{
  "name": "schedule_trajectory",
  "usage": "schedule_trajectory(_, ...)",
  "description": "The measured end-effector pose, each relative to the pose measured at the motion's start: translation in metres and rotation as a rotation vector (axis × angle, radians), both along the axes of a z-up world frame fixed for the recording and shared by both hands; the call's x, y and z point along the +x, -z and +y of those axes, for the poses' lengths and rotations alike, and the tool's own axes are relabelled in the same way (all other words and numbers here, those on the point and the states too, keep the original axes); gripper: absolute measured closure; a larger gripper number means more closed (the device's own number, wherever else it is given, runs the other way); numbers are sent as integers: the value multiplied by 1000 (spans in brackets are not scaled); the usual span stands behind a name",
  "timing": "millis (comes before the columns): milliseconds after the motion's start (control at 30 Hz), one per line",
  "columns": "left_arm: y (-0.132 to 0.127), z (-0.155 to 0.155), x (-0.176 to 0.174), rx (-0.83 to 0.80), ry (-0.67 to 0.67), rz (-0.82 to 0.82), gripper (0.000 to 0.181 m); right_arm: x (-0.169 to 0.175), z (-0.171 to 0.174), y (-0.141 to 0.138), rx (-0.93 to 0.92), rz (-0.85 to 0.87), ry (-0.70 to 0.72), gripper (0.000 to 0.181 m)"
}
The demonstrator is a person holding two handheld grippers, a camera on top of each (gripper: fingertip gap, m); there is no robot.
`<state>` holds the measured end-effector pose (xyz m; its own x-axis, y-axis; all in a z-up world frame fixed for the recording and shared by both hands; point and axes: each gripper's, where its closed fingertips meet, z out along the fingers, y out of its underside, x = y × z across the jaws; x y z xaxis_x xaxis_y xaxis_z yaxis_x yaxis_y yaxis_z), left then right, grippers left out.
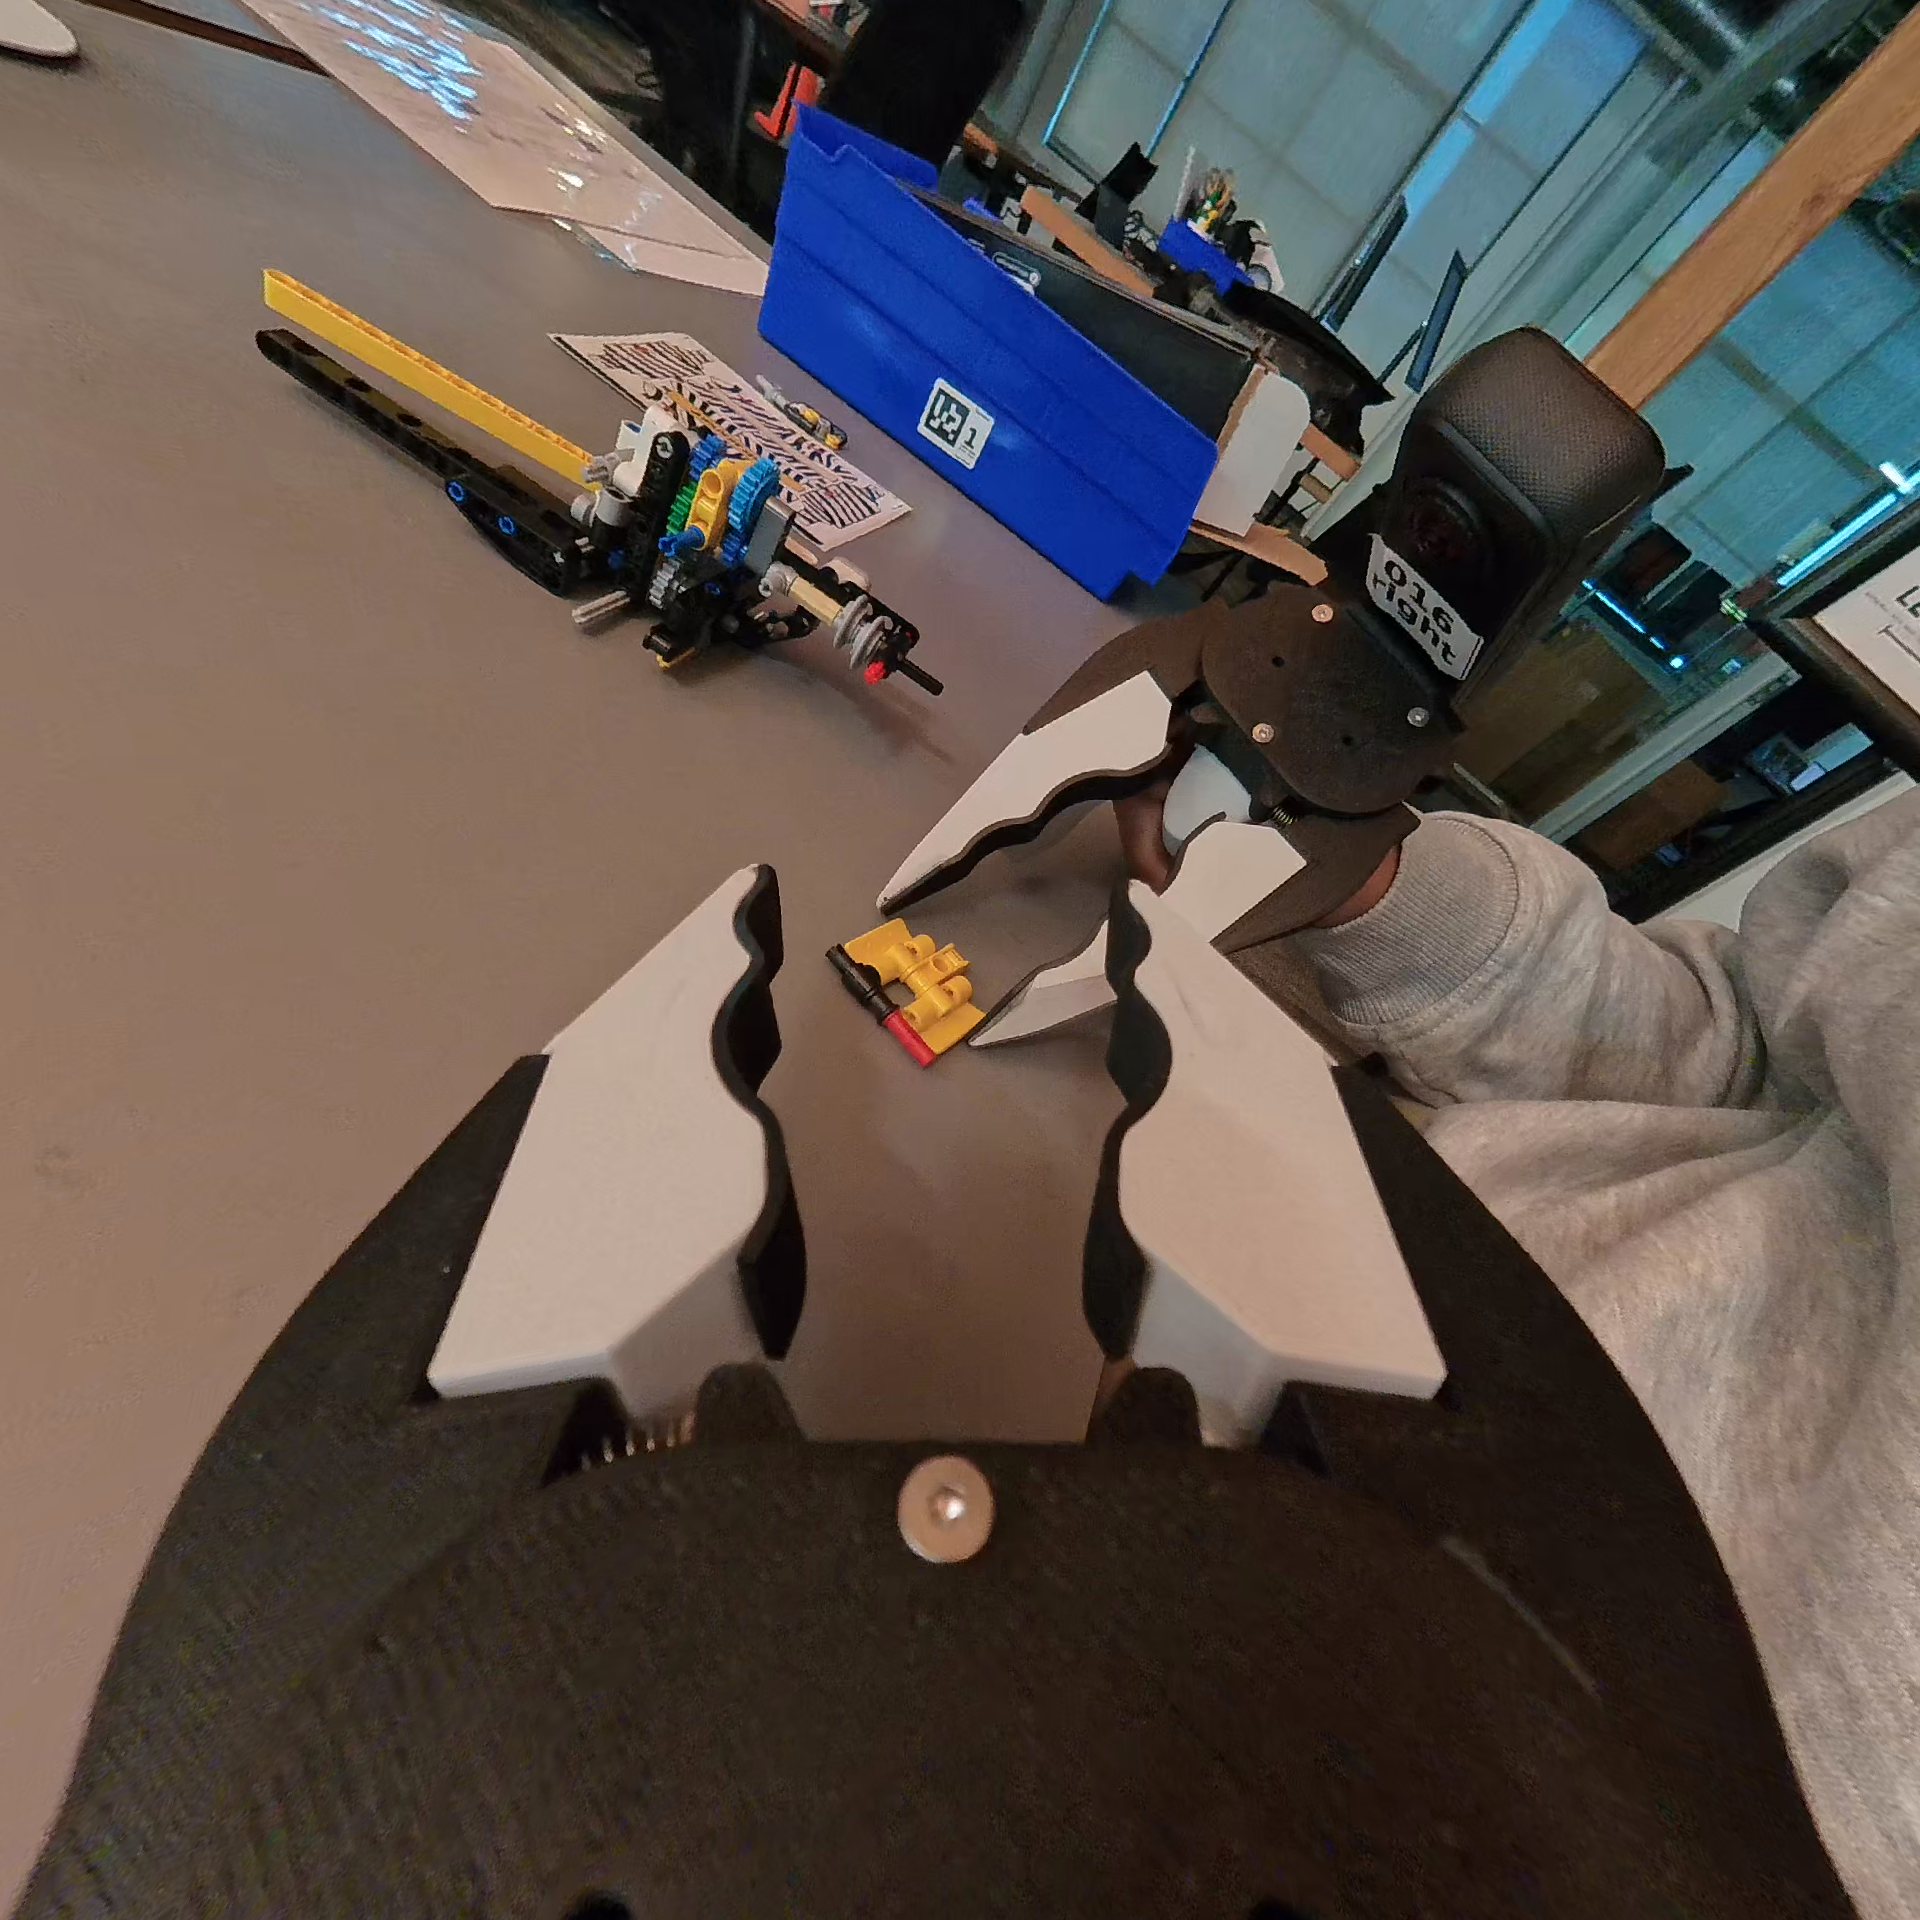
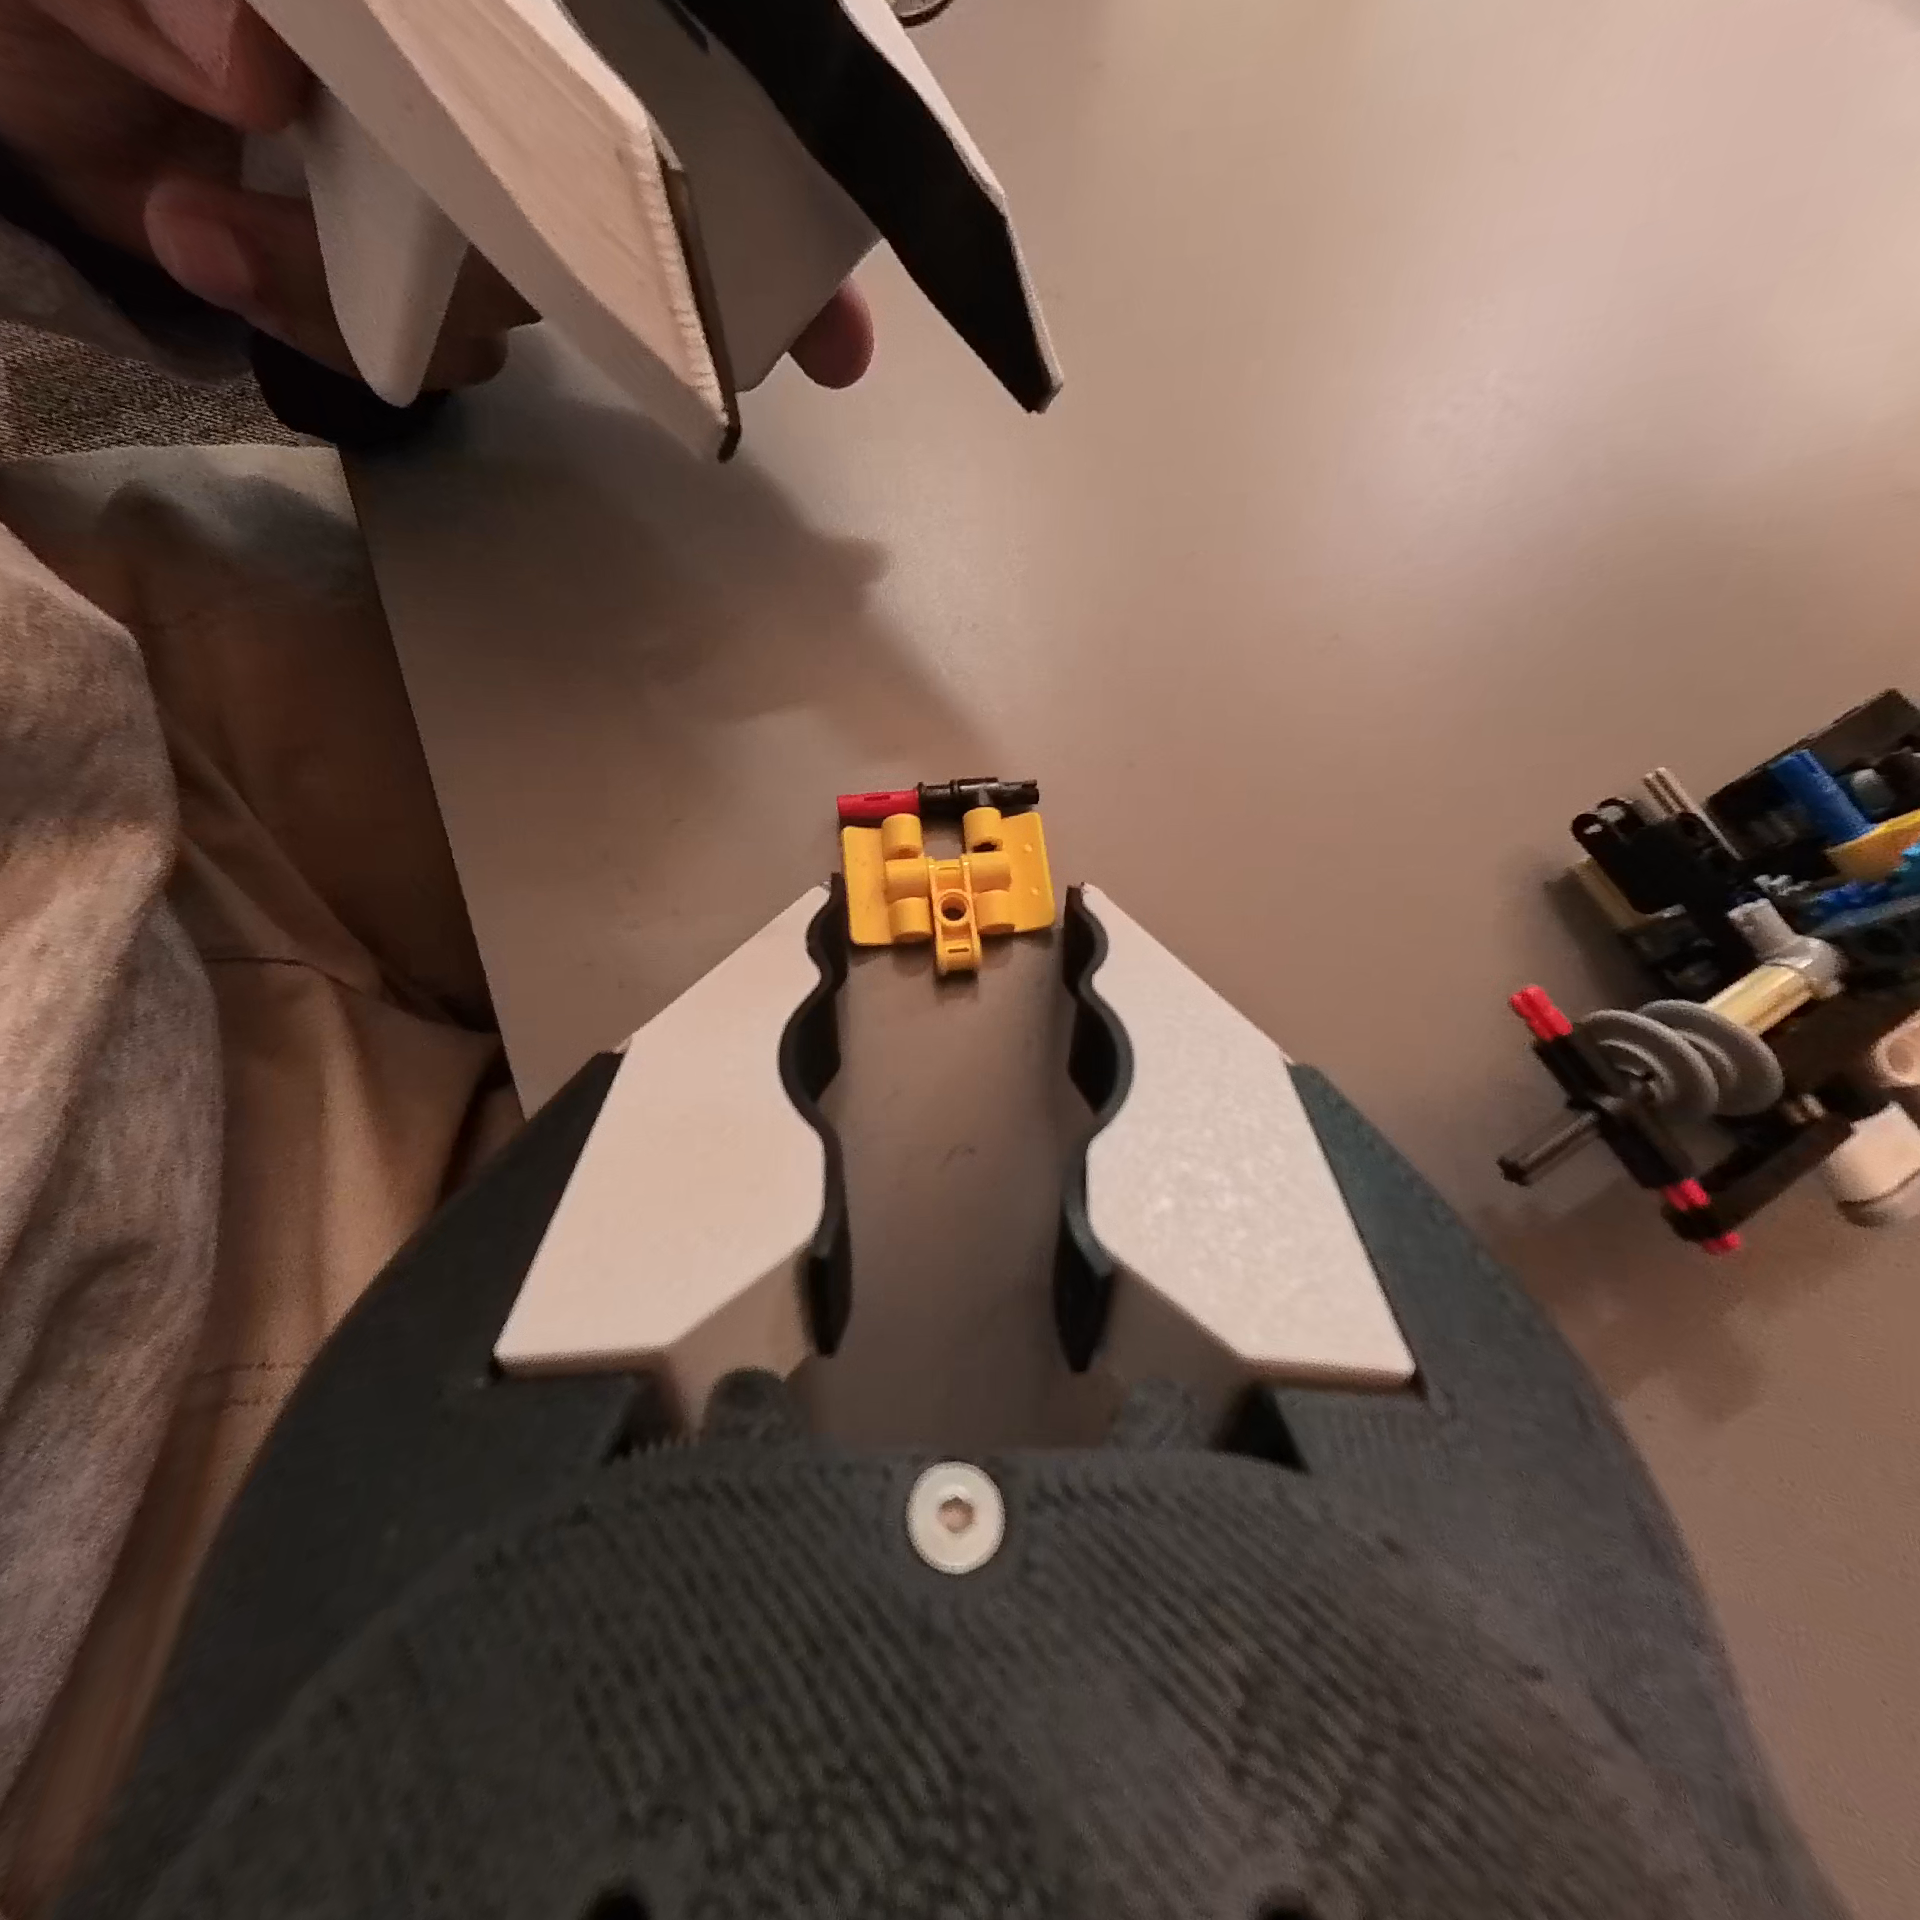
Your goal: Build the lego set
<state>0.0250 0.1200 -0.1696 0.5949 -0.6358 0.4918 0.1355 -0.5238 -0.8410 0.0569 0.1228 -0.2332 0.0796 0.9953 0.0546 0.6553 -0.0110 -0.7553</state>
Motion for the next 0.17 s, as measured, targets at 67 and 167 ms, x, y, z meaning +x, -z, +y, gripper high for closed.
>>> schedule_trajectory(67, 0, 0, 0, -1, 0, -1, 120, 0, 0, 0, 0, 0, 0, 140)
schedule_trajectory(167, 0, 0, 0, 0, -1, 0, 120, 0, 0, 0, 1, 0, 1, 140)
